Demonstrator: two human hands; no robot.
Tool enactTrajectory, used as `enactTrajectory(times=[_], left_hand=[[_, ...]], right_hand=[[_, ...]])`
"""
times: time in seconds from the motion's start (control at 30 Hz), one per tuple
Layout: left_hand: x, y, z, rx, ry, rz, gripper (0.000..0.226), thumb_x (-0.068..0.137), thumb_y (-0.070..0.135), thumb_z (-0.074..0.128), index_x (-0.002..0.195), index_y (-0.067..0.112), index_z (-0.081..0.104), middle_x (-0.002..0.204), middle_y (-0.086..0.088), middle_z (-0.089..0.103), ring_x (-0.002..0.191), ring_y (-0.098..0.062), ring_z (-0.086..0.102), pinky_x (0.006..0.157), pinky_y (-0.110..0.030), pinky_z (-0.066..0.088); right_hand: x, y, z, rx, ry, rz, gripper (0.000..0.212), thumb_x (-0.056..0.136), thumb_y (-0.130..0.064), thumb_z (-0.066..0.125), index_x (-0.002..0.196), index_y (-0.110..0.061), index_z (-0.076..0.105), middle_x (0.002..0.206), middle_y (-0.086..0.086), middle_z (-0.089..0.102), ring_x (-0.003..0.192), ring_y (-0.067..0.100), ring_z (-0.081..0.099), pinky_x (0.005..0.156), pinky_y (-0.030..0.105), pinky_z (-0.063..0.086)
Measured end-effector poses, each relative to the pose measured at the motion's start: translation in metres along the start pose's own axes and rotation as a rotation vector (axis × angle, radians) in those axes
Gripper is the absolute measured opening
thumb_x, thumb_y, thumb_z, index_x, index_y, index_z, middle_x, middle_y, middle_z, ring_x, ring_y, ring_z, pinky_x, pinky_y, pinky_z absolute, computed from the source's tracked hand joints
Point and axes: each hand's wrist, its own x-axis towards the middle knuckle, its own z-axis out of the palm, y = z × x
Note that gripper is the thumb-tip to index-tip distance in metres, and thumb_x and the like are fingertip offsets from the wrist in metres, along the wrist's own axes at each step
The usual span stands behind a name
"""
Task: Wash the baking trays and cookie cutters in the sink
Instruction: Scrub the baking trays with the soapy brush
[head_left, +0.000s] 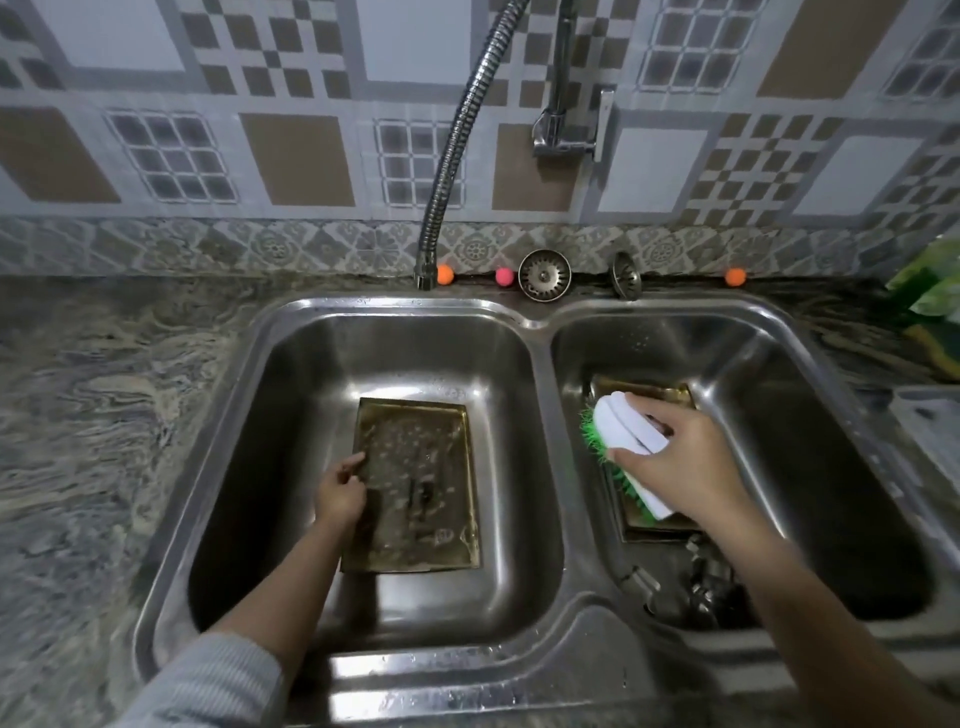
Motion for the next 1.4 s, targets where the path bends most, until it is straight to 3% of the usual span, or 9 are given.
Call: enactTrajectory(times=[0.13, 0.23, 0.33, 0.5, 0.7, 0.9, 1.13, 1.27, 1.4], left_hand=[[0.002, 0.001, 0.008, 0.120, -0.010, -0.057, 0.034, 0.092, 0.004, 0.050, 0.123, 0.015, 0.056, 0.116, -0.008, 0.060, 0.096, -0.022, 0.054, 0.081, -0.032, 0.043], [-0.007, 0.018, 0.024, 0.225, -0.036, 0.001, 0.029, 0.089, 0.009, 0.055, 0.118, 0.014, 0.056, 0.116, -0.010, 0.061, 0.105, -0.029, 0.056, 0.092, -0.040, 0.048], [-0.038, 0.058, 0.062, 0.263, 0.012, 0.179, 0.029, 0.086, 0.015, 0.060, 0.115, 0.018, 0.057, 0.119, -0.010, 0.061, 0.109, -0.030, 0.057, 0.095, -0.040, 0.048], [-0.122, 0.127, 0.161, -0.012, -0.076, 0.602, 0.021, 0.086, 0.012, 0.059, 0.106, 0.013, 0.063, 0.102, -0.004, 0.064, 0.092, -0.015, 0.060, 0.087, -0.030, 0.049], [-0.157, 0.123, 0.266, 0.337, -0.369, 0.418, 0.035, 0.088, 0.017, 0.062, 0.121, 0.009, 0.056, 0.110, -0.005, 0.063, 0.102, -0.019, 0.060, 0.089, -0.029, 0.049], [-0.152, 0.092, 0.311, 0.728, -0.298, 0.286, 0.006, 0.085, 0.010, 0.057, 0.088, 0.015, 0.060, 0.094, -0.007, 0.066, 0.088, -0.021, 0.062, 0.068, -0.026, 0.046], [-0.157, 0.096, 0.327, 0.699, -0.132, 0.305, 0.034, 0.080, 0.010, 0.061, 0.112, 0.018, 0.057, 0.108, -0.006, 0.057, 0.101, -0.025, 0.058, 0.078, -0.033, 0.052], [-0.171, 0.111, 0.331, 0.574, -0.146, 0.450, 0.039, 0.080, 0.003, 0.057, 0.117, 0.016, 0.055, 0.098, 0.002, 0.054, 0.107, -0.022, 0.053, 0.079, -0.027, 0.045], [-0.186, 0.125, 0.330, 0.461, -0.231, 0.442, 0.045, 0.087, -0.003, 0.052, 0.129, 0.015, 0.051, 0.093, 0.011, 0.056, 0.085, -0.010, 0.058, 0.062, -0.014, 0.046]], right_hand=[[0.002, 0.009, -0.008, 0.084, -0.005, 0.086, 0.075, 0.060, -0.019, 0.090, 0.129, -0.022, 0.060, 0.103, -0.015, 0.059, 0.104, 0.010, 0.055, 0.082, 0.023, 0.041], [0.003, 0.024, -0.018, 0.073, -0.023, 0.111, 0.083, 0.055, -0.017, 0.092, 0.131, -0.019, 0.058, 0.115, -0.006, 0.062, 0.111, 0.013, 0.055, 0.087, 0.029, 0.047], [0.002, 0.045, -0.029, 0.041, 0.003, 0.109, 0.082, 0.058, -0.016, 0.091, 0.133, -0.018, 0.056, 0.124, 0.000, 0.062, 0.114, 0.017, 0.056, 0.090, 0.032, 0.049], [0.002, 0.082, -0.057, 0.064, 0.016, 0.122, 0.081, 0.060, -0.015, 0.090, 0.133, -0.017, 0.055, 0.129, 0.003, 0.061, 0.120, 0.018, 0.054, 0.096, 0.032, 0.047], [0.004, 0.134, -0.100, 0.145, -0.035, 0.099, 0.080, 0.068, -0.021, 0.085, 0.139, -0.028, 0.049, 0.126, -0.002, 0.057, 0.118, 0.015, 0.052, 0.094, 0.037, 0.051], [0.014, 0.188, -0.161, 0.224, -0.017, 0.125, 0.088, 0.062, -0.027, 0.089, 0.140, -0.030, 0.047, 0.125, -0.002, 0.059, 0.102, 0.013, 0.060, 0.073, 0.017, 0.045], [0.037, 0.232, -0.230, 0.244, 0.102, 0.127, 0.086, 0.062, -0.021, 0.089, 0.138, -0.026, 0.051, 0.109, -0.001, 0.060, 0.079, 0.000, 0.056, 0.068, 0.018, 0.047], [0.059, 0.256, -0.257, 0.154, 0.118, 0.113, 0.085, 0.067, -0.021, 0.086, 0.142, -0.020, 0.045, 0.126, 0.003, 0.057, 0.095, 0.019, 0.059, 0.082, 0.034, 0.048], [0.073, 0.286, -0.251, 0.003, 0.073, 0.144, 0.089, 0.066, -0.025, 0.085, 0.144, -0.020, 0.042, 0.137, 0.007, 0.050, 0.119, 0.028, 0.053, 0.095, 0.048, 0.049]])
